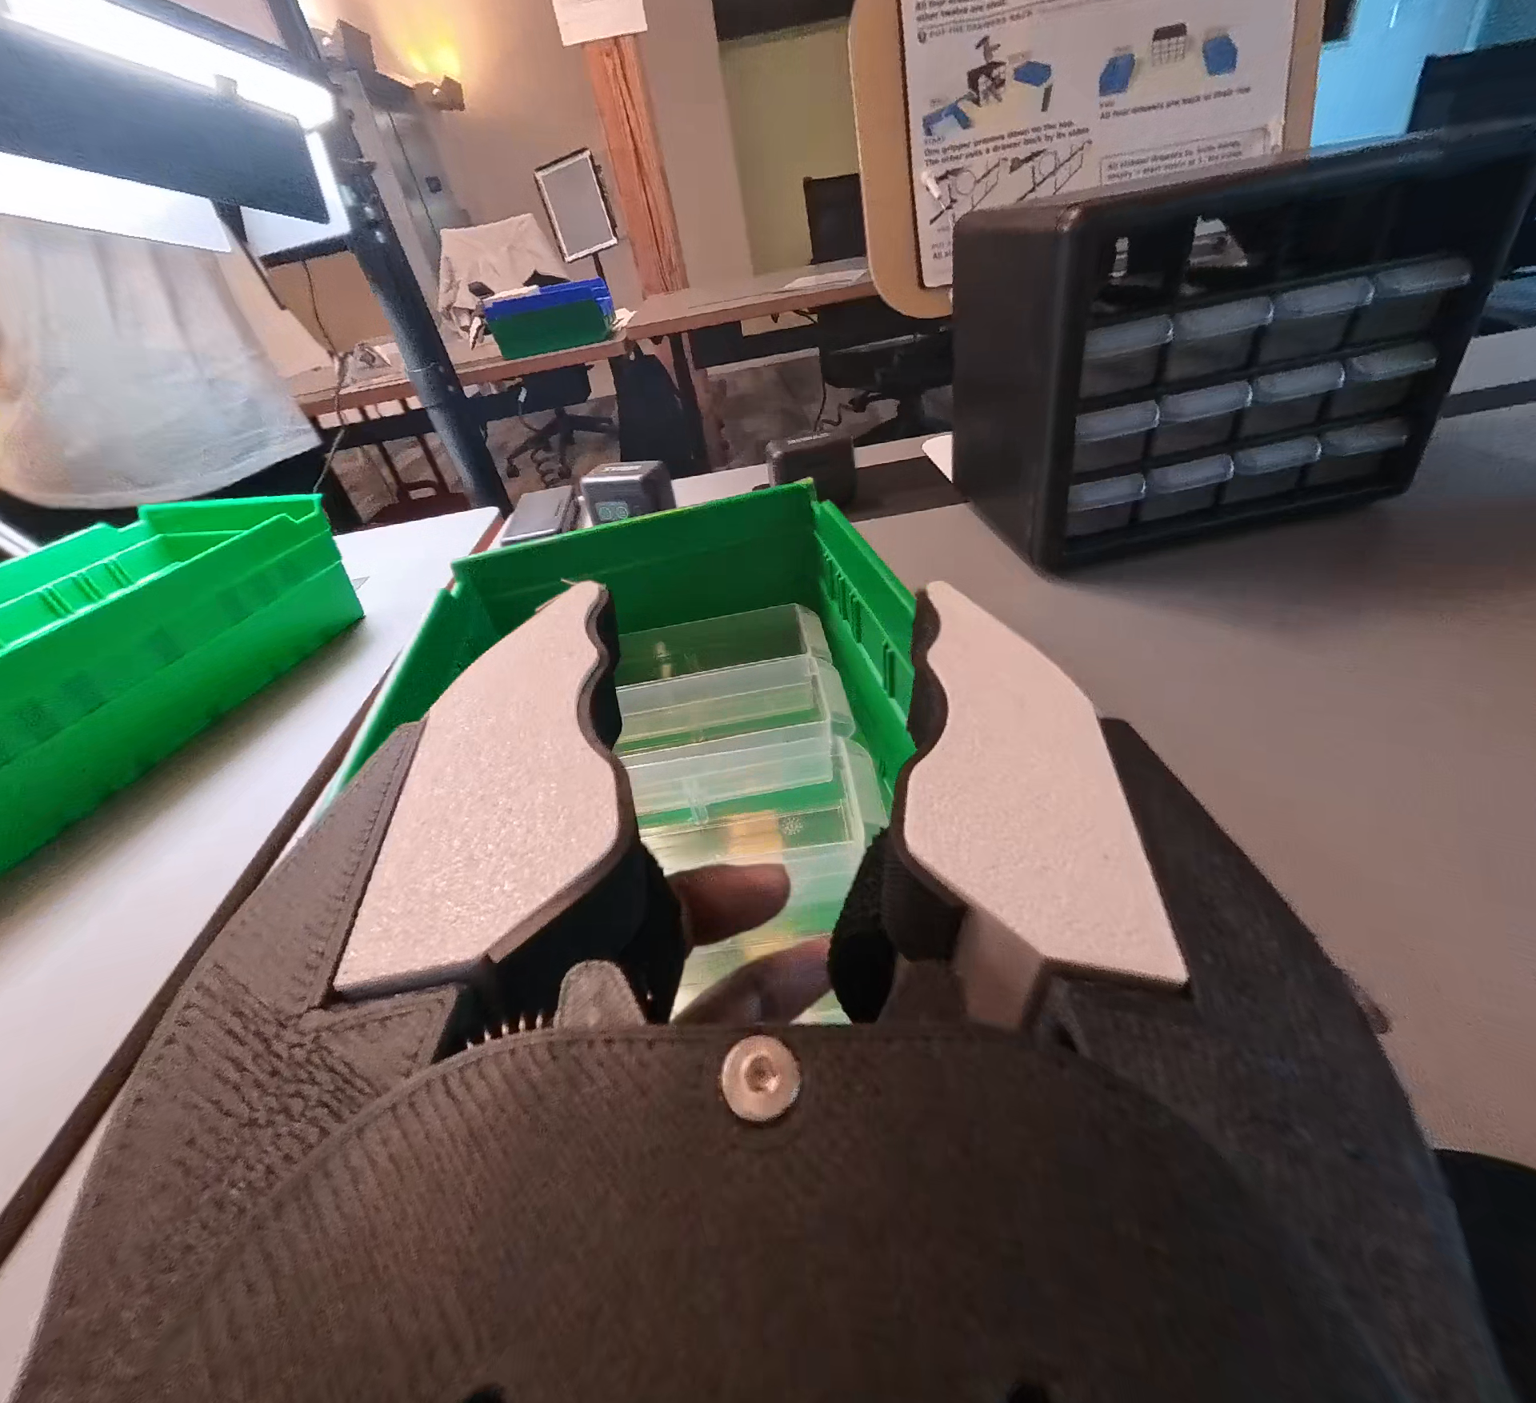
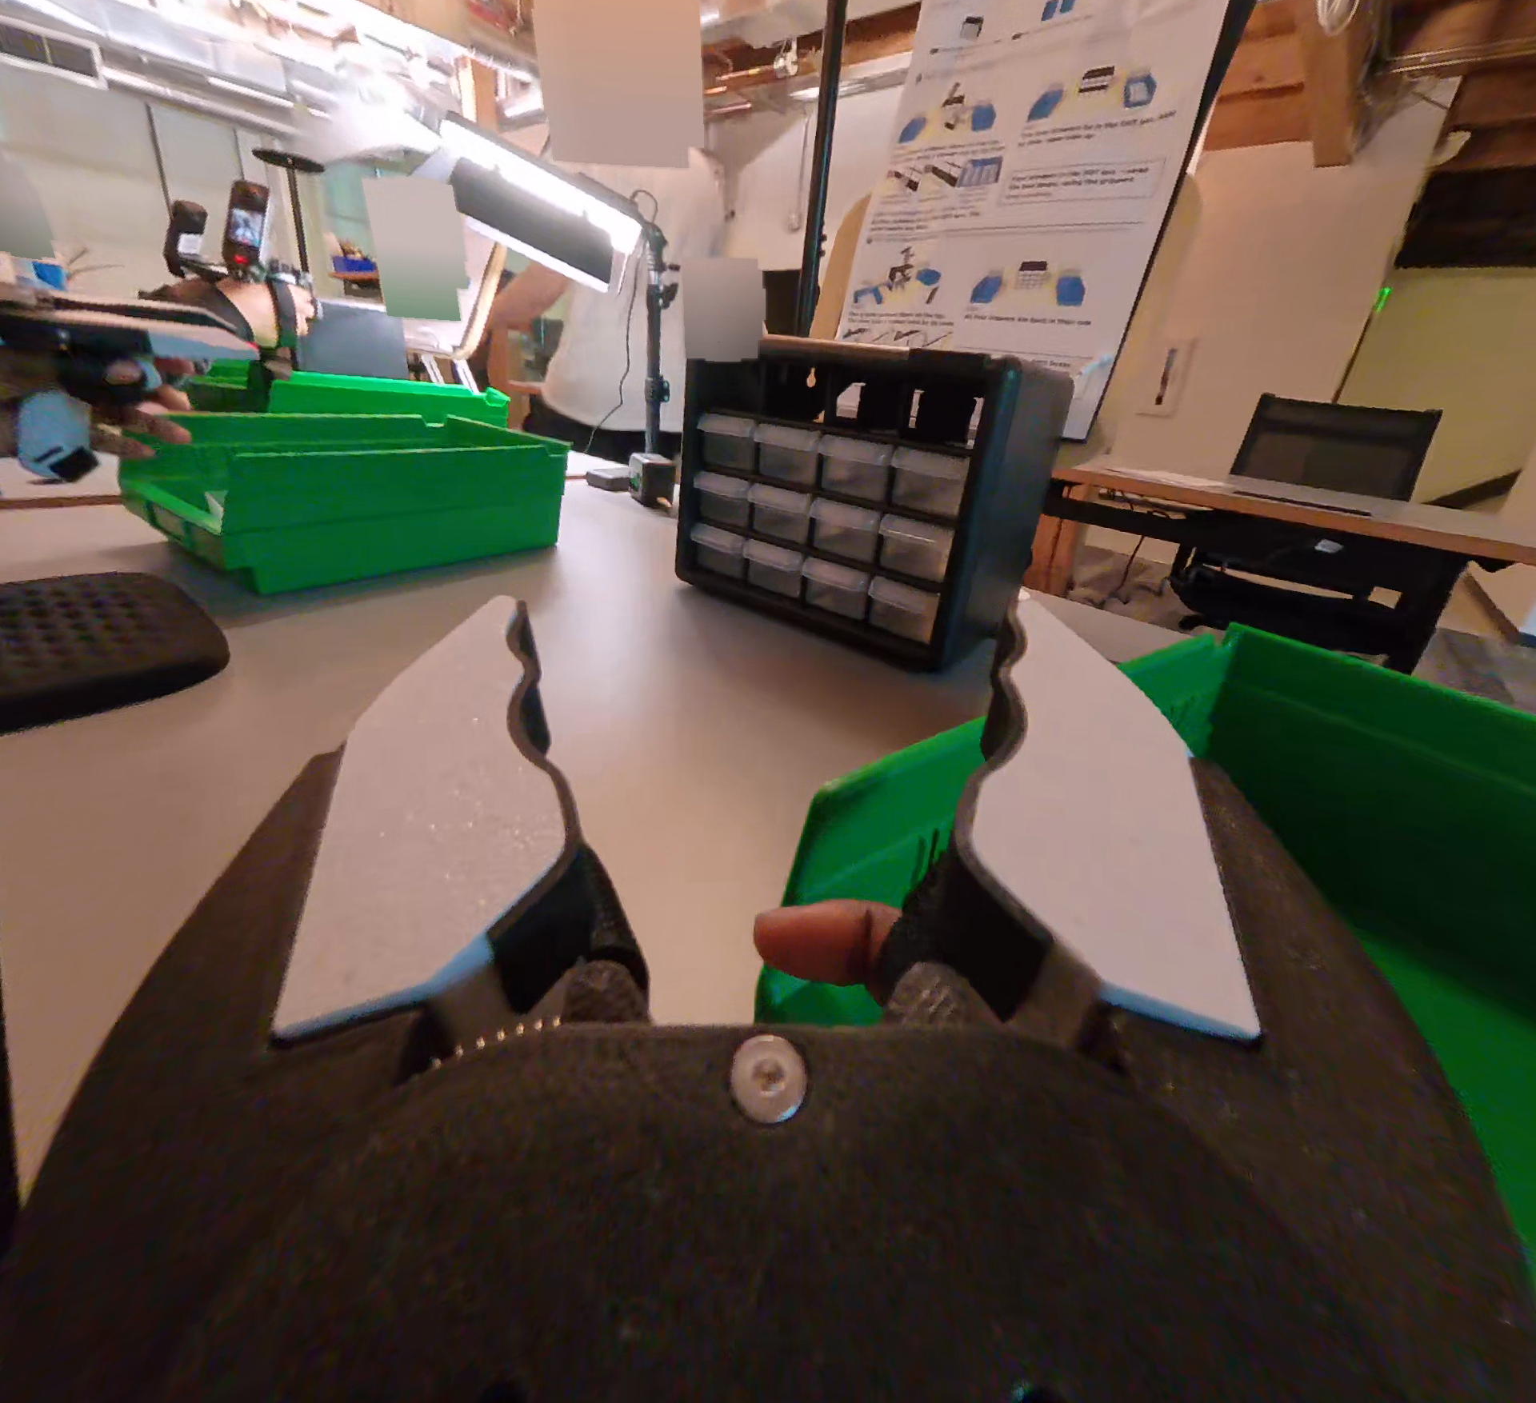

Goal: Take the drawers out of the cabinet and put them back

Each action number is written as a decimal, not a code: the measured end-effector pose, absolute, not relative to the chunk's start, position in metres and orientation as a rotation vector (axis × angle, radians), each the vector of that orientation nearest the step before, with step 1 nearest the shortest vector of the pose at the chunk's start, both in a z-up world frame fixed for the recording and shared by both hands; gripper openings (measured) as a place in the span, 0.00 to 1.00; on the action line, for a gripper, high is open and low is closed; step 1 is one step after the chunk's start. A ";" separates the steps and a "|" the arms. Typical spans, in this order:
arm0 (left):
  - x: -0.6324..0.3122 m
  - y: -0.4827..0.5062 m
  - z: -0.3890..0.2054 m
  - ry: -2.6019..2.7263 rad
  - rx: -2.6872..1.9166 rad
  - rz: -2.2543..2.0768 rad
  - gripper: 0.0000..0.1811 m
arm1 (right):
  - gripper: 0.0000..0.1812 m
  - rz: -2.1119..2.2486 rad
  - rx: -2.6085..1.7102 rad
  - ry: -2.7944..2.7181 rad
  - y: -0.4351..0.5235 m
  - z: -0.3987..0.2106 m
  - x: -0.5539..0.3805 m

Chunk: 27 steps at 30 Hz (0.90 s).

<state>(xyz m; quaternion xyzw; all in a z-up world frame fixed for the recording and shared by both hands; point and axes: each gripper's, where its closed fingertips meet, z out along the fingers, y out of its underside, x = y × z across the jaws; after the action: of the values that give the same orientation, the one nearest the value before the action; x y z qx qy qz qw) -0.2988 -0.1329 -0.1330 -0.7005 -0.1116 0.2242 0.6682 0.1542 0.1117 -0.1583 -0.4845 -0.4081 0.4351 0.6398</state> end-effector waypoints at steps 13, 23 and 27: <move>-0.290 -0.124 -0.155 -0.196 -1.770 0.615 0.34 | 0.51 1.010 -1.151 -0.827 0.127 -0.160 0.160; -0.315 -0.158 -0.193 -0.225 -2.055 0.635 0.32 | 0.50 0.985 -1.167 -0.853 0.127 -0.166 0.156; -0.319 -0.160 -0.199 -0.193 -2.120 0.667 0.31 | 0.50 0.967 -1.180 -0.877 0.127 -0.169 0.153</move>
<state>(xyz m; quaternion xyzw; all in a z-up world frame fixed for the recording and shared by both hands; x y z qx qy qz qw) -0.3191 -0.1596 -0.1994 -0.8535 -0.0779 0.2684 0.4399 0.1534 0.1266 -0.1687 -0.5168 -0.3843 0.4233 0.6372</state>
